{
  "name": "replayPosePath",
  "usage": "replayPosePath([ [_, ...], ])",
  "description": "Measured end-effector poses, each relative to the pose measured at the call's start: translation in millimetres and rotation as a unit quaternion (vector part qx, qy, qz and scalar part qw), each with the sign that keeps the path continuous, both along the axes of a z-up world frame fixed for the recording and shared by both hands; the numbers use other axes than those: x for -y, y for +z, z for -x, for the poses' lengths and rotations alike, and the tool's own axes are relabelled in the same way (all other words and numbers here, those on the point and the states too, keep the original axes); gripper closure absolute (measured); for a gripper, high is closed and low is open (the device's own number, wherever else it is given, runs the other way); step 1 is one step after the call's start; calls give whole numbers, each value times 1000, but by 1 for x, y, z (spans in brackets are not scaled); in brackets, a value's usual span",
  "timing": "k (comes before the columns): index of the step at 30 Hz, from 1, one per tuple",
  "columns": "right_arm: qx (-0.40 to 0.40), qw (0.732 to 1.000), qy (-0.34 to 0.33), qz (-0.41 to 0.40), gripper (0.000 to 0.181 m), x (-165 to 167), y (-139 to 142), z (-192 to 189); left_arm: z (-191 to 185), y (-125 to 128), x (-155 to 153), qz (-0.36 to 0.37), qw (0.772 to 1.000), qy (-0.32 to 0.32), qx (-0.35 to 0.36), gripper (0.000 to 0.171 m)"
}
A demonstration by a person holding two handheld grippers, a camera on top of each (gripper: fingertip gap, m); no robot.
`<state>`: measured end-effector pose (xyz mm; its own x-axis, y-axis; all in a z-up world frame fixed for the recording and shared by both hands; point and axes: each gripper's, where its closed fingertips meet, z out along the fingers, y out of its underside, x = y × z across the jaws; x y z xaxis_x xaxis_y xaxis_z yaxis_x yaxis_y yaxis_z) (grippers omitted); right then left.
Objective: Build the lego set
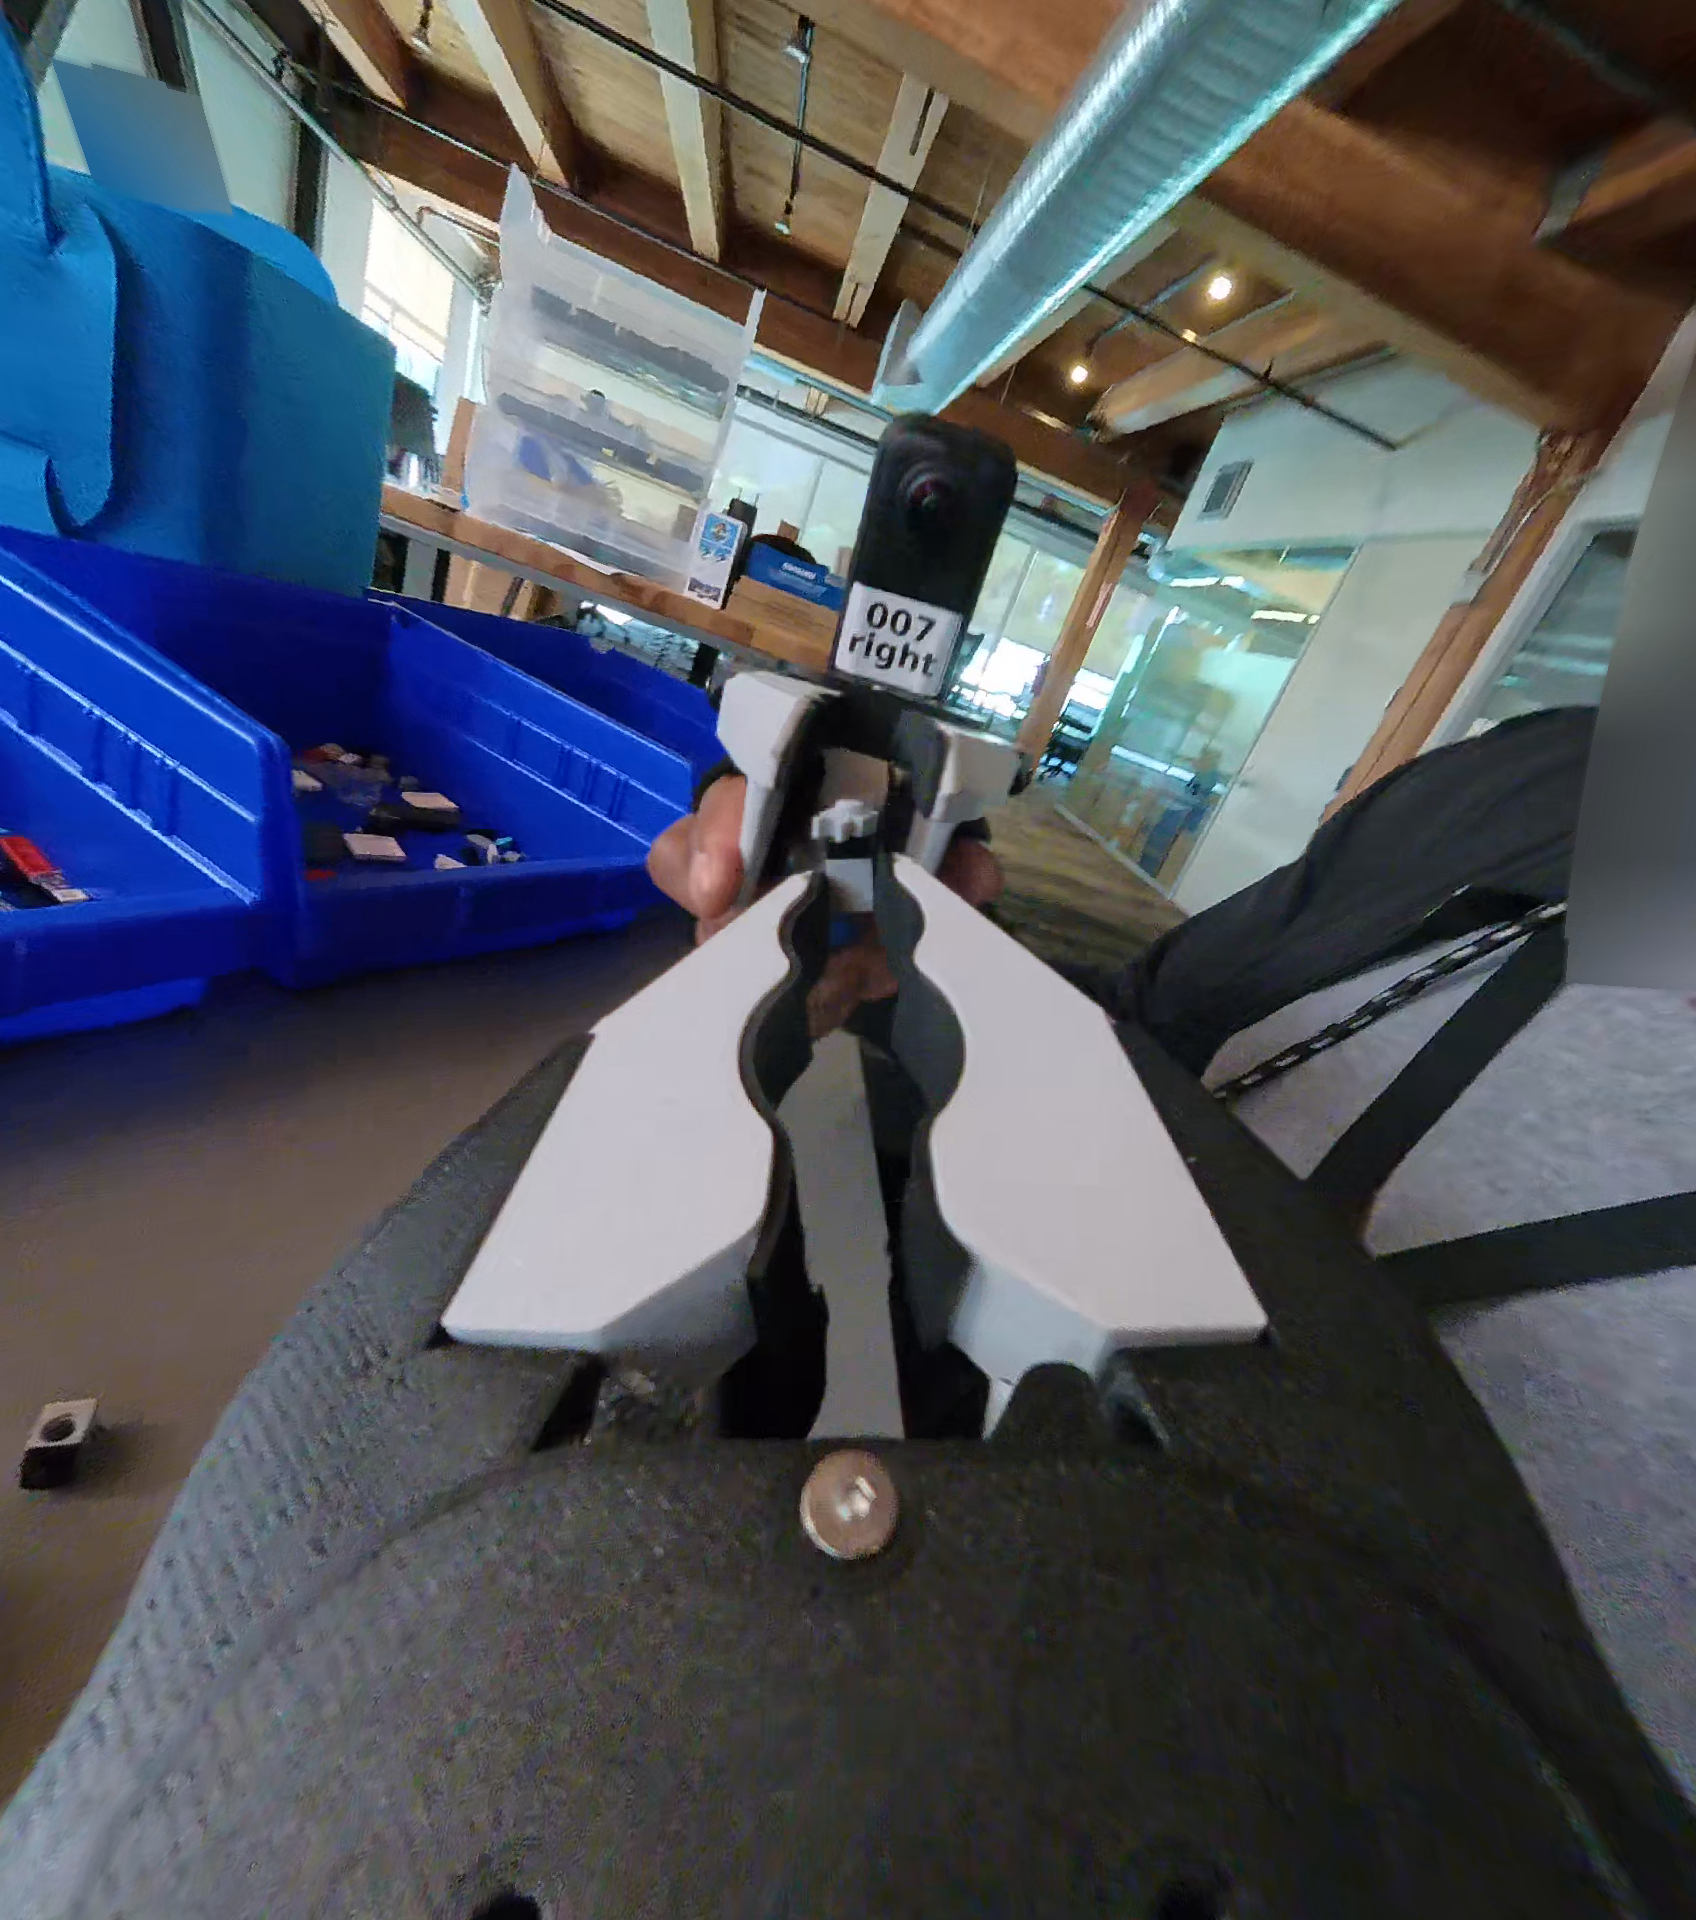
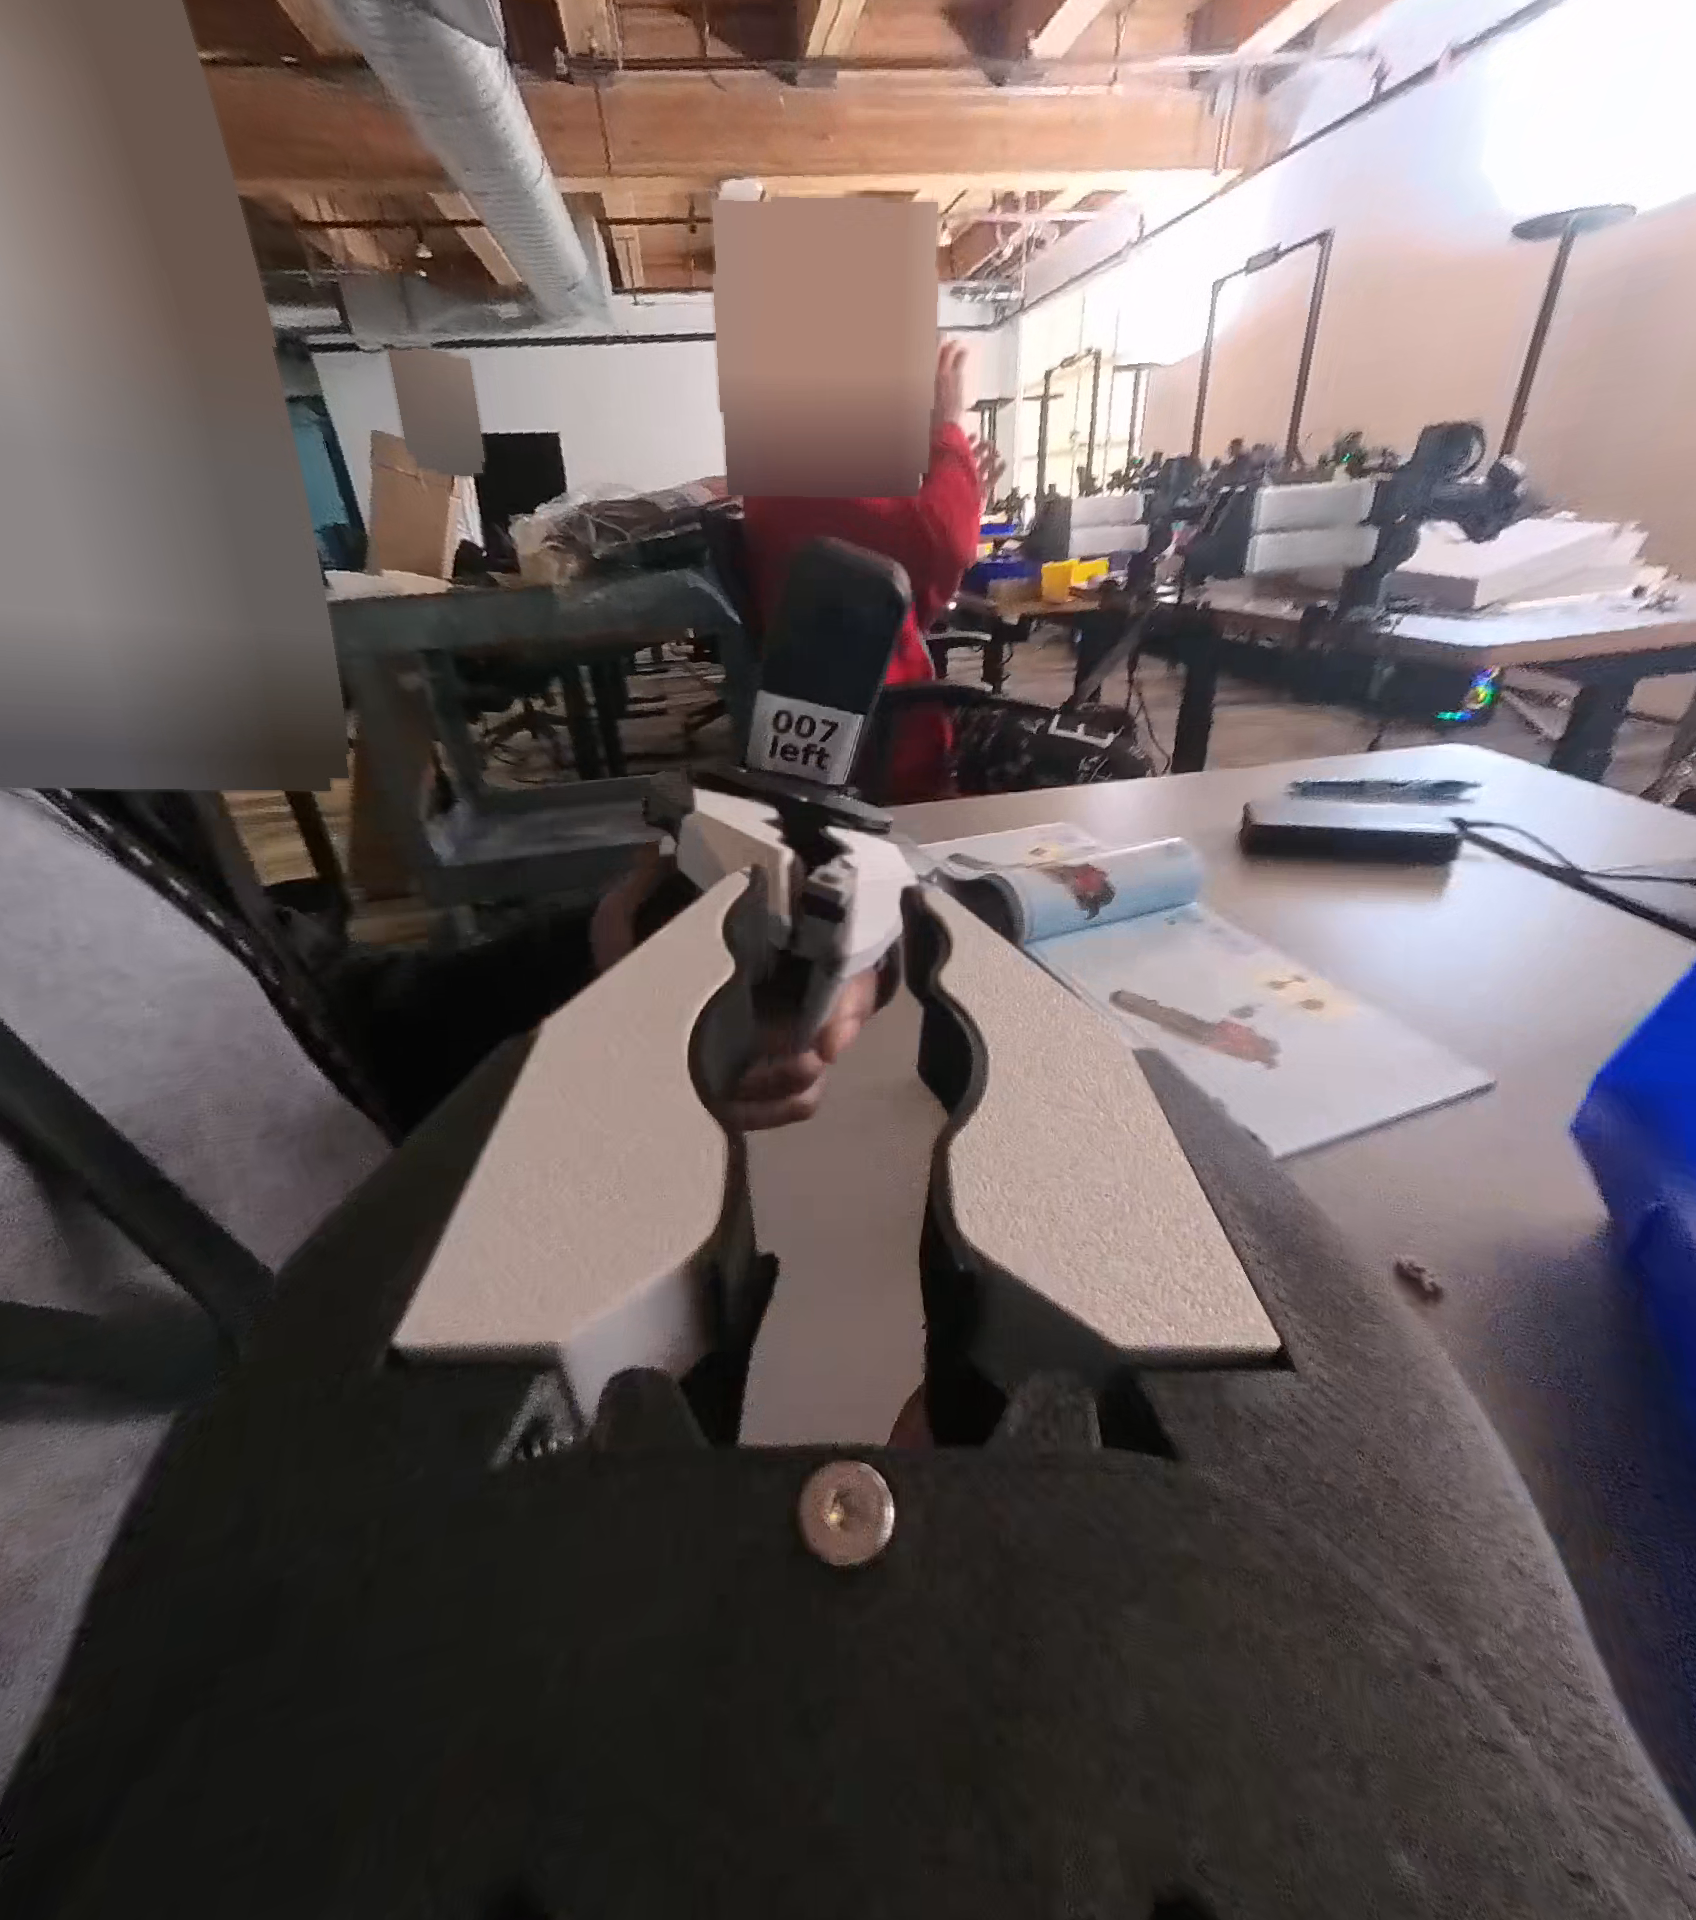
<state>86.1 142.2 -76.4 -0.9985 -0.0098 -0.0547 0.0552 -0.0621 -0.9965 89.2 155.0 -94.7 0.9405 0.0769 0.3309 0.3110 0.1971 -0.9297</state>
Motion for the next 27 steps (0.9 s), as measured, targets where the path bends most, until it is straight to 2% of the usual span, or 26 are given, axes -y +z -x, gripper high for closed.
replayPosePath([
  [6,6,1000,4,-26,160,2,-3,-6,-7,0,-4,24,999,3,-42,163],
  [10,5,1000,18,-22,167,0,-2,-9,-10,-3,-5,39,998,2,-52,163],
  [16,1,998,30,-47,169,1,-7,-12,-12,-7,-8,59,996,1,-62,163],
  [27,7,997,58,-45,172,-1,-8,-17,-18,-6,-10,54,998,-26,-35,163],
])
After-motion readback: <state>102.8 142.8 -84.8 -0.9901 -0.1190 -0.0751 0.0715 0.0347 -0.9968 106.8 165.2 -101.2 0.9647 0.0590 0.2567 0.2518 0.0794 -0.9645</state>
